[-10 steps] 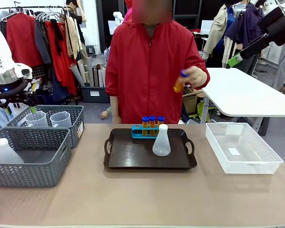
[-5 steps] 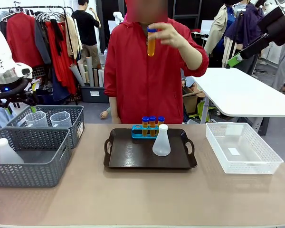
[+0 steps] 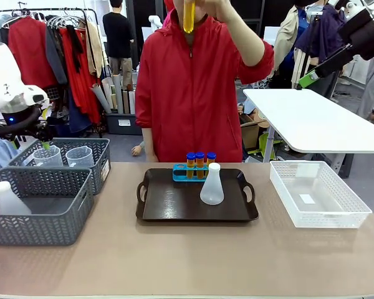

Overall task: Prepare the laboratory tools.
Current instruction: Pick up one Large Measuring Cup and place it on the Handle tray.

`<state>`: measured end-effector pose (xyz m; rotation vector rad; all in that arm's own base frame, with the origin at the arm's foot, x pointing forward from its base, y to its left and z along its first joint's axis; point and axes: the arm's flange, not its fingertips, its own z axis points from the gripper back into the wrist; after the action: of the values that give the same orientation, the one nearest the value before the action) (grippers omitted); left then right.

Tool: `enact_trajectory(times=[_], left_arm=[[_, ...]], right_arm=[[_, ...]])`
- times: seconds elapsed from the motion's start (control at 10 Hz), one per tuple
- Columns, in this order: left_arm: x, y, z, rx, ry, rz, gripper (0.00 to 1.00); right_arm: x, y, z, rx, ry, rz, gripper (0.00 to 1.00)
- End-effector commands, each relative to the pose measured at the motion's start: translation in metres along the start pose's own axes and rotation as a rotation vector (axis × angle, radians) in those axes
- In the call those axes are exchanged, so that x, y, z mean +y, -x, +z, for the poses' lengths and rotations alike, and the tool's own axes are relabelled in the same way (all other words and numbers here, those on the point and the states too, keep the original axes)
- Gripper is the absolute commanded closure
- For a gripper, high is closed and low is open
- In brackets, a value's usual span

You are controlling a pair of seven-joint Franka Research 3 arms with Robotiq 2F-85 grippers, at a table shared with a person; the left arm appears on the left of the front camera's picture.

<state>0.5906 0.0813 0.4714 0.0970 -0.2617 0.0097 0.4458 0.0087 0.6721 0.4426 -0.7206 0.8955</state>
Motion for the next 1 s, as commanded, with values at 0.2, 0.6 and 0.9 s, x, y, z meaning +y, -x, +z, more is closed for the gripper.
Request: enact_trajectory(times=[0.2, 0.6, 0.9], left_arm=[[0.014, -0.021, -0.026, 0.046, 0.039, -0.056, 0.0], [0.023, -0.03, -0.051, 0.058, 0.026, -0.061, 0.0], [0.026, -0.034, -0.066, 0.102, 0.05, -0.062, 0.0]], right_arm=[[0.0, 0.0, 0.001, -0.007, -0.005, 0.007, 0.0], [0.0, 0.0, 0.001, -0.007, -0.005, 0.007, 0.0], [0.0, 0.0, 0.001, -0.007, -0.005, 0.007, 0.0]])
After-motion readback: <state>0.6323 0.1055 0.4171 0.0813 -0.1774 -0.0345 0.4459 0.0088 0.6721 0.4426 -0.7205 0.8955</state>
